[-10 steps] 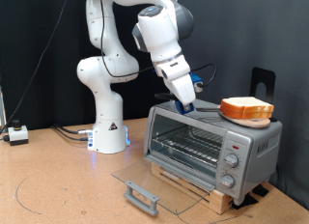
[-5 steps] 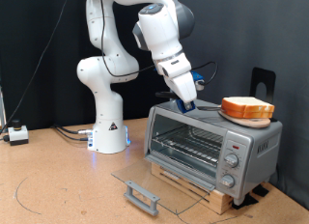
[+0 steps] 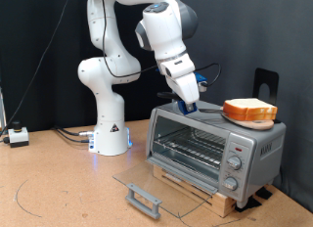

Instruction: Make a piece of toast with the oven

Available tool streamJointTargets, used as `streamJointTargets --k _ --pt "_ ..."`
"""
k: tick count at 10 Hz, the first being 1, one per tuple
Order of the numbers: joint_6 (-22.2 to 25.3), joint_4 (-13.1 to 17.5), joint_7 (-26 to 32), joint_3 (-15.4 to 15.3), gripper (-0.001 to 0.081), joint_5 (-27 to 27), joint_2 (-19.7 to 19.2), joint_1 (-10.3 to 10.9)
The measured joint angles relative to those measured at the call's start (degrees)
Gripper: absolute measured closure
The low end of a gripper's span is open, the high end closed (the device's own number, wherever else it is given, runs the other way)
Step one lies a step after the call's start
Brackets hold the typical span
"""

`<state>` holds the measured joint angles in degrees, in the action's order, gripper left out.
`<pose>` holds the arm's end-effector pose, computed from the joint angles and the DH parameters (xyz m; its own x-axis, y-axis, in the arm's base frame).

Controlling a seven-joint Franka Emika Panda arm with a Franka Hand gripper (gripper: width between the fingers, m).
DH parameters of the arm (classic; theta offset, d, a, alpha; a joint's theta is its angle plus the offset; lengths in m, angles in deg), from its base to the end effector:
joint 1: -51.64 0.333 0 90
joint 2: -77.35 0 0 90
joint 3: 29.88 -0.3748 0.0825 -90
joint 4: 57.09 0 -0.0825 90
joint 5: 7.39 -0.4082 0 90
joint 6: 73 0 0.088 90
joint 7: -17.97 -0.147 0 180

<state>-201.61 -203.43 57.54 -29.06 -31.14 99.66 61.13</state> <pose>0.4123 0.0873 0.4158 0.8200 0.5185 0.2425 0.5685 -0.7872 -0.2390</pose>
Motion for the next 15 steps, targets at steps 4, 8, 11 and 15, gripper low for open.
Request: streamJointTargets --k 4,8,11,15 --pt "0.3 0.0 -0.3 -0.1 0.0411 0.1 0.0 0.0" --pt "0.9 0.0 -0.3 0.2 0.0411 0.1 0.4 0.0" --pt "0.9 0.1 -0.3 0.2 0.0411 0.0 0.6 -0.1" --pt "0.9 0.6 -0.3 0.2 0.0411 -0.4 0.9 0.0"
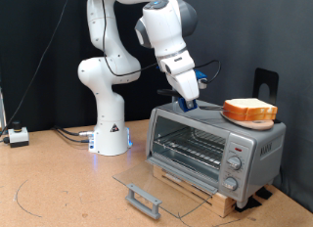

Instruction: Make a piece of toast with the oven

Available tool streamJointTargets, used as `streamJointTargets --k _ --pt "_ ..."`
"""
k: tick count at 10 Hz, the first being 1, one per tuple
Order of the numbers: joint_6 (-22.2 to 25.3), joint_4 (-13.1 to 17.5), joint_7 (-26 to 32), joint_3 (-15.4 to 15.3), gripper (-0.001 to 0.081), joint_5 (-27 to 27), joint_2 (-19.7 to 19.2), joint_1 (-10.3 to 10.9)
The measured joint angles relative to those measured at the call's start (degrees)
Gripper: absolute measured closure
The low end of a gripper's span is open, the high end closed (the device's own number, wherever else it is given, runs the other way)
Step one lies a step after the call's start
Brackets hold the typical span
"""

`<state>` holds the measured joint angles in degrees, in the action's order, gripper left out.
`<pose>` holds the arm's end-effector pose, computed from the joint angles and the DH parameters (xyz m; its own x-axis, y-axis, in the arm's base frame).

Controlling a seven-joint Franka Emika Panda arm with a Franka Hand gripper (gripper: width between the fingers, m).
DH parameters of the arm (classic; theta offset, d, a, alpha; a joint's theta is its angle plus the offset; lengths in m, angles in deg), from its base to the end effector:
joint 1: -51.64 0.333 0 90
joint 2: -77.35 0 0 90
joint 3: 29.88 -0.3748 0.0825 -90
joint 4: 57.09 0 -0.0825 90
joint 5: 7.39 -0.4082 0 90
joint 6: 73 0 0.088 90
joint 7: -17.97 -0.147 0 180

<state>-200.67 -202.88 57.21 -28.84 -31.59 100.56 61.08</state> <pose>0.4119 0.0867 0.4259 0.8227 0.5081 0.2548 0.5633 -0.7887 -0.2462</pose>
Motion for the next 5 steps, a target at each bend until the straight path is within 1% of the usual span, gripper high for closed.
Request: streamJointTargets --k 3,5 --pt "-0.2 0.3 0.0 -0.4 0.0411 -0.3 0.0 0.1" --pt "-1.2 0.3 -0.4 -1.2 0.0411 -0.5 -0.4 0.1"
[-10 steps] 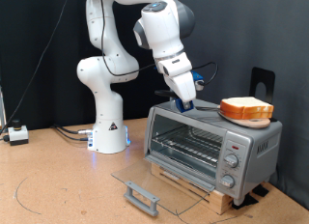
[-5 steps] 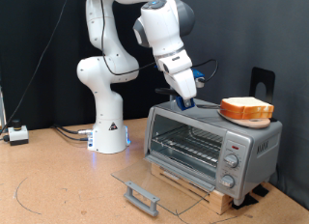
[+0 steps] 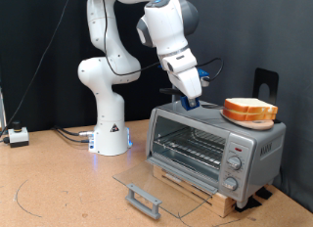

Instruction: Make a piece of toast with the oven

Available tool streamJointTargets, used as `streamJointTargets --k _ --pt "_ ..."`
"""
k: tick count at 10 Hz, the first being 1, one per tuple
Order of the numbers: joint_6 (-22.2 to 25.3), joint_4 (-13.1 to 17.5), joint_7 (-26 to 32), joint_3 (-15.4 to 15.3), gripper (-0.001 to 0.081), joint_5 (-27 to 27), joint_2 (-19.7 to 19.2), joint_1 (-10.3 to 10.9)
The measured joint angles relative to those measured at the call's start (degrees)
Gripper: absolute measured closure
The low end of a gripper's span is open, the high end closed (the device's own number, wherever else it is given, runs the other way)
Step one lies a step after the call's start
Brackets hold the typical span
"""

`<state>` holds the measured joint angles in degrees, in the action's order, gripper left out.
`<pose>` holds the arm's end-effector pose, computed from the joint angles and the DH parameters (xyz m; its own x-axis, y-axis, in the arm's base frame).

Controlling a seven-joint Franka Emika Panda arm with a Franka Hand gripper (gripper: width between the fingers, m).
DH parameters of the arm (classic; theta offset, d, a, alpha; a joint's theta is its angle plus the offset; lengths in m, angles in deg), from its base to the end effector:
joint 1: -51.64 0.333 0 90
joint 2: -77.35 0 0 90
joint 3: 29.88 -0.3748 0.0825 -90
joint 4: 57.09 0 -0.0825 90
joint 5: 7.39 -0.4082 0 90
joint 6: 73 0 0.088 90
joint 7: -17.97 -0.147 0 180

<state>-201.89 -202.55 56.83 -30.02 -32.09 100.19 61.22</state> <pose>0.4150 0.0962 0.4279 0.8168 0.5110 0.2678 0.5698 -0.7875 -0.2351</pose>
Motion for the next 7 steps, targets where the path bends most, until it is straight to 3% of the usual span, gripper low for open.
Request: streamJointTargets --k 7 --pt "-2.4 0.0 -2.7 -4.8 0.0411 -4.5 -0.9 2.2"
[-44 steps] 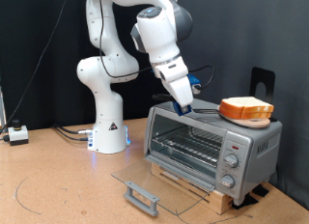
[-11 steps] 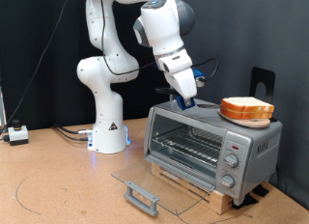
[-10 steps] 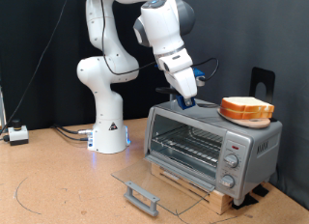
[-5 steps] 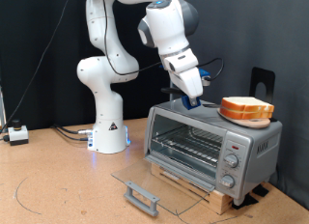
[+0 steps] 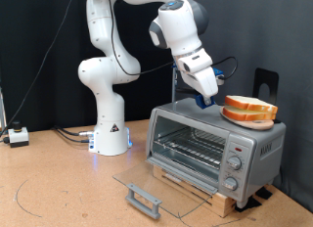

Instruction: Make a piece of toast with the oven

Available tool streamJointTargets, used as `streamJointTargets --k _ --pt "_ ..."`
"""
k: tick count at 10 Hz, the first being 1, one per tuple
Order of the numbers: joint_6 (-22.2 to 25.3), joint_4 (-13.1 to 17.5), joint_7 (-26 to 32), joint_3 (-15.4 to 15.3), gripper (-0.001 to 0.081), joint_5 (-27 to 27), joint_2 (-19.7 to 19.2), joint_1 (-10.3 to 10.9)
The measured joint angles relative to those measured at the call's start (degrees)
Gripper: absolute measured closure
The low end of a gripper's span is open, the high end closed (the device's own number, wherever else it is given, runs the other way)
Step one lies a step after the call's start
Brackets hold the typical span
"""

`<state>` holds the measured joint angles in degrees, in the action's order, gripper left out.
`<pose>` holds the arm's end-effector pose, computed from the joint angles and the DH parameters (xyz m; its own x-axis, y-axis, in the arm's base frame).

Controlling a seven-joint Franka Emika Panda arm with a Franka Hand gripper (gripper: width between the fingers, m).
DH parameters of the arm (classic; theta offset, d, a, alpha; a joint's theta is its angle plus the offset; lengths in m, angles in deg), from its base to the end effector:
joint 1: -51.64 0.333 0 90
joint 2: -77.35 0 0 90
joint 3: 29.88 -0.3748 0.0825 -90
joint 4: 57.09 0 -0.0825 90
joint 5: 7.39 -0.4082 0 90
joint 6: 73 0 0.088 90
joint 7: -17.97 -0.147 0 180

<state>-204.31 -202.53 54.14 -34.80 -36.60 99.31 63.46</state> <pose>0.4077 0.1496 0.4256 0.8096 0.5136 0.2842 0.5807 -0.7711 -0.2611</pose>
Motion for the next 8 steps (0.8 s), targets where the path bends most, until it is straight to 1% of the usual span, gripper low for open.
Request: streamJointTargets --k 4,6,7,8 --pt "-4.3 0.4 -3.1 -2.4 0.0411 0.0 -2.9 0.0" --pt "-5.0 1.3 -3.6 -2.9 0.0411 -0.5 -4.4 0.0" --pt "-5.8 1.4 -2.9 -3.0 0.0411 -2.1 -4.6 0.1" --pt "-6.9 1.4 -0.8 -2.8 0.0411 -5.2 -4.8 0.3"
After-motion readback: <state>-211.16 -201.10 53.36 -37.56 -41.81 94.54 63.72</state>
